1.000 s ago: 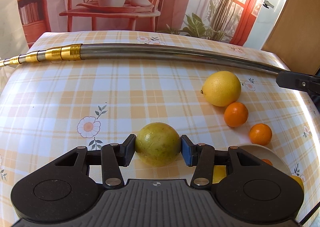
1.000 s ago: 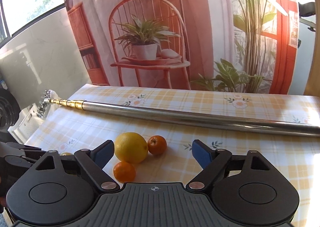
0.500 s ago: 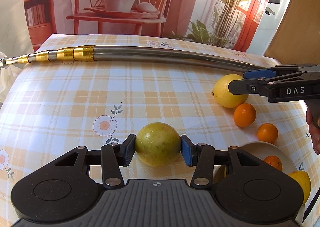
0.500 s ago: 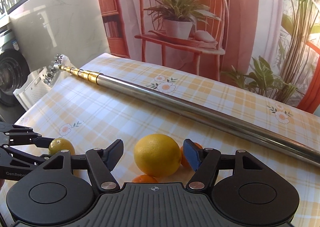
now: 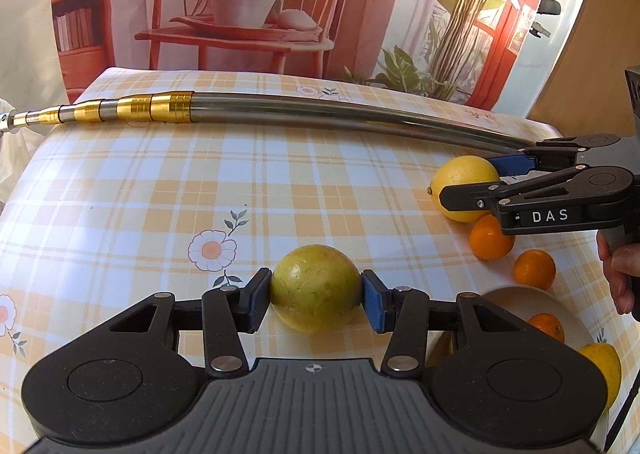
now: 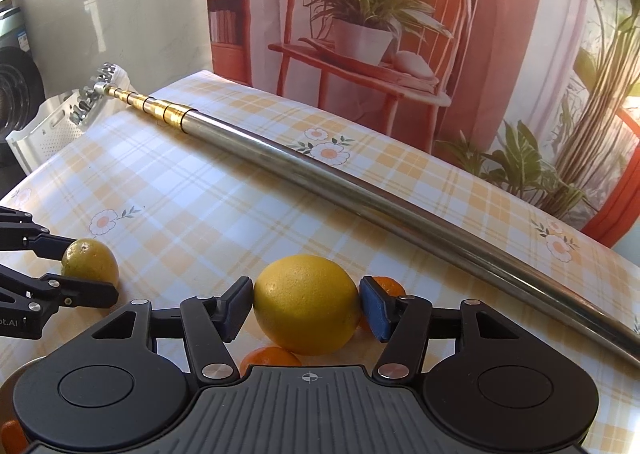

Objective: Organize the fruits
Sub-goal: 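Grasp the large lemon with the right tool while the left tool holds the pomelo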

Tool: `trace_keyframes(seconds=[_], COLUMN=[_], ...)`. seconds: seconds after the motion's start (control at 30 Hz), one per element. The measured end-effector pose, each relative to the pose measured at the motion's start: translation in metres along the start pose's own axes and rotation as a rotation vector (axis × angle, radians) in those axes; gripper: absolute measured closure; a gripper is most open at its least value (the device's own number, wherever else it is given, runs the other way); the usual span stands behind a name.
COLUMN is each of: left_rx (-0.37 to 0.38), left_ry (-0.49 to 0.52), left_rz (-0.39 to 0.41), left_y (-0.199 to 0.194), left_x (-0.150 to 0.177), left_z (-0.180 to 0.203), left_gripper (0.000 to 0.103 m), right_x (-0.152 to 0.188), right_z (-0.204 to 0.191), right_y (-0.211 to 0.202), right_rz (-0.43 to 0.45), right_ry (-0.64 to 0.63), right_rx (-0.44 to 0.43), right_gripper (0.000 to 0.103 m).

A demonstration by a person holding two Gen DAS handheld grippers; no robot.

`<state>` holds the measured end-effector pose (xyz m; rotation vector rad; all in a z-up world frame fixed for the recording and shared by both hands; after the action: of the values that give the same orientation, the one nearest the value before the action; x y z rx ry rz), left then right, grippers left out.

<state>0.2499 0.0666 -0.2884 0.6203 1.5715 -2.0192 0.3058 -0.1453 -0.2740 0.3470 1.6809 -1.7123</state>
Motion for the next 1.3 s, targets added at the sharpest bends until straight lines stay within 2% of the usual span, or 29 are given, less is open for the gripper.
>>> trace_keyframes(seconds=[0.17,0.43,0.87,1.3], left_rx=[0.002,-0.007,-0.006,-0.004], left_ry=[-0.004,0.006,0.002,-0.004], left_rz=[0.003,0.005,-0.002,0.01], left_y=[0.0,0.0,0.001,0.0], left_x=[0.0,0.001,0.002,0.004], left_z=[0.0,0.001,0.0,0.0], left_gripper=[0.053,0.053,0.053,0.053], right_x=[0.015,0.041,0.033,0.029], right_z=[0.004,0.019,0.025,0.023], right_y=[-0.017,-0.041,-0.028,-0.02], right_rz=[-0.006,0.006,0.031,0.047], right_ry=[0.034,0.161,0.2,0.18], right_rx=[0.002,-0.041,-0.019,0.026], right_gripper=[0.049,0.049,0.049,0.049])
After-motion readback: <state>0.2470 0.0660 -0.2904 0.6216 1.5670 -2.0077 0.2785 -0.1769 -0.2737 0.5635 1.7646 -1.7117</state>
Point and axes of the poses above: each gripper's, at about its wrist camera, not at the fingertips, and y roughly the way its jaws point, z to its right, x to its underside, the point moved 7 cm from there along y, roughly the way its jaws point, and after that the axes turned 7 degrees about -y, right-handed, at the moved point
